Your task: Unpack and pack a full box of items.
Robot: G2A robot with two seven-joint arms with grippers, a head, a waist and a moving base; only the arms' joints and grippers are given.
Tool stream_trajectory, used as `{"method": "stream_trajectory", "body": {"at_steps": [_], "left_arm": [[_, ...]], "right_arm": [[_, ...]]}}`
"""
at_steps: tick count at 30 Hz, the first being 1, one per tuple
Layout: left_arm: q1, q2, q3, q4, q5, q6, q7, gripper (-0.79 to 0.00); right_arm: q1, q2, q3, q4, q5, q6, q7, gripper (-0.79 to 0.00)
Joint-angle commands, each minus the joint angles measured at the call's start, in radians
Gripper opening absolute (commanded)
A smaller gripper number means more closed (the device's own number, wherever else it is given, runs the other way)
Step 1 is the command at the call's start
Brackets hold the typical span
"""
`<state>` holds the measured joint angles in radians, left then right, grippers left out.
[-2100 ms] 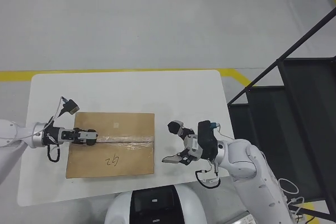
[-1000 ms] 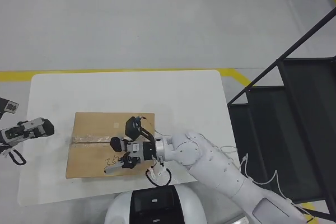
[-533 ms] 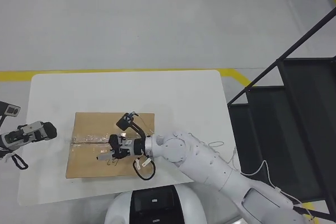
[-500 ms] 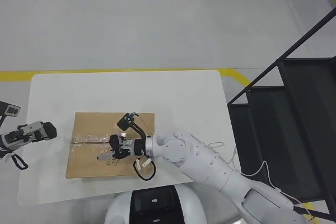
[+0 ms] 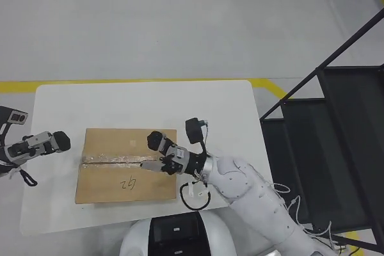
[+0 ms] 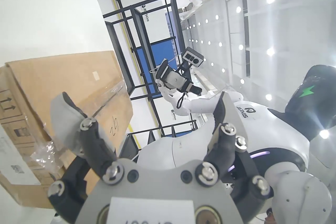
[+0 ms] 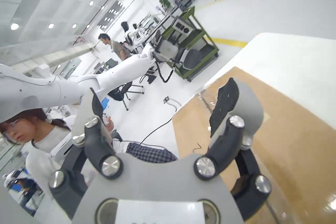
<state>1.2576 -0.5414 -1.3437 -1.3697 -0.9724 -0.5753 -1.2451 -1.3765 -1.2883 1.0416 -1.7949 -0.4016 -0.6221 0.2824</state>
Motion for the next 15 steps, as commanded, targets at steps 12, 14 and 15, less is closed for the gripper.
{"method": "stream_trajectory", "body": {"at_steps": [12,14,15], "left_arm": [[-0.106,-0.062,0.060,0.114,0.023,-0.039,0.056,0.000],[-0.115,-0.067,0.056,0.132,0.034,-0.043,0.074,0.000],[-0.114,-0.069,0.052,0.139,0.030,-0.045,0.083,0.000]], "right_arm": [[-0.304,0.034,0.290,-0.105,-0.067,-0.197,-0.336,0.000],[-0.312,0.034,0.309,-0.097,-0.084,-0.207,-0.379,0.000],[-0.309,0.034,0.313,-0.097,-0.096,-0.227,-0.389,0.000]]}}
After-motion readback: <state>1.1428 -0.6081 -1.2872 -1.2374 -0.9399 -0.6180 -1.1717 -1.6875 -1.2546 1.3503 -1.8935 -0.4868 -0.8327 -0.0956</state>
